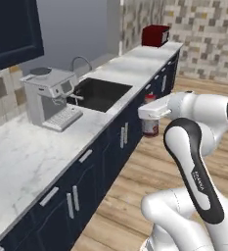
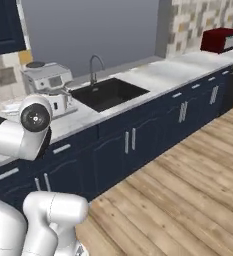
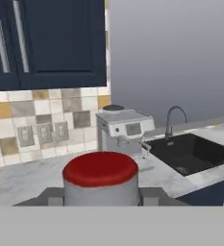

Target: Move the hot dog bun to the plate on the dining table and place the condiment next to that plate. Then navigate to the fridge and take the sausage and place it on the plate as well.

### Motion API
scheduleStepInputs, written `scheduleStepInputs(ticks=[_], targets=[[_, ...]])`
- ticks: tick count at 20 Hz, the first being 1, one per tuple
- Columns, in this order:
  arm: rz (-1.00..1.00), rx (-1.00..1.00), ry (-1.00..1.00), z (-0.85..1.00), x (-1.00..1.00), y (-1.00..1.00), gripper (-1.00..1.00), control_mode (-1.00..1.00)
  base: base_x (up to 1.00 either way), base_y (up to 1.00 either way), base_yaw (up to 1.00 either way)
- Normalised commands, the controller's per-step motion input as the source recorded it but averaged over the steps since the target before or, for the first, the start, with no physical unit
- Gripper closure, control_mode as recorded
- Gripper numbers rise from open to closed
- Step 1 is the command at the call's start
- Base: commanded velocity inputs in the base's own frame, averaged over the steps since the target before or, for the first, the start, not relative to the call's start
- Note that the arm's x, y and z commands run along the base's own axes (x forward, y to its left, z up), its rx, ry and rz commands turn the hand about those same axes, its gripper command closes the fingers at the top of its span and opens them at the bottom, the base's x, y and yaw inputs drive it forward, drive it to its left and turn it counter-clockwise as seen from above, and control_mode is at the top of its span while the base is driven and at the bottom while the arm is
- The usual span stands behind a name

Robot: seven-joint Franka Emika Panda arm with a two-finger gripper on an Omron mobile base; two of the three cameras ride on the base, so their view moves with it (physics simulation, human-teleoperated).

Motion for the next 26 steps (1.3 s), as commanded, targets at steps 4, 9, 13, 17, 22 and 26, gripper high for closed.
scheduleStepInputs(ticks=[4, 9, 13, 17, 22, 26], targets=[[0.0, 0.0, 0.0, 0.0, 0.0, 0.0, 1.0, 1.0, 0.0, -1.0, -0.68], [0.0, 0.0, 0.0, 0.0, 0.0, 0.0, 1.0, 1.0, 0.0, -1.0, -0.62], [0.0, 0.0, 0.0, 0.0, 0.0, 0.0, 1.0, 1.0, 0.0, -1.0, -0.56], [0.0, 0.0, 0.0, 0.0, 0.0, 0.0, 1.0, 1.0, 0.01, -1.0, -0.48], [0.0, 0.0, 0.0, 0.0, 0.0, 0.0, 1.0, 1.0, 0.02, -1.0, -0.45], [0.0, 0.0, 0.0, 0.0, 0.0, 0.0, 1.0, 1.0, 0.06, -1.0, -0.46]])
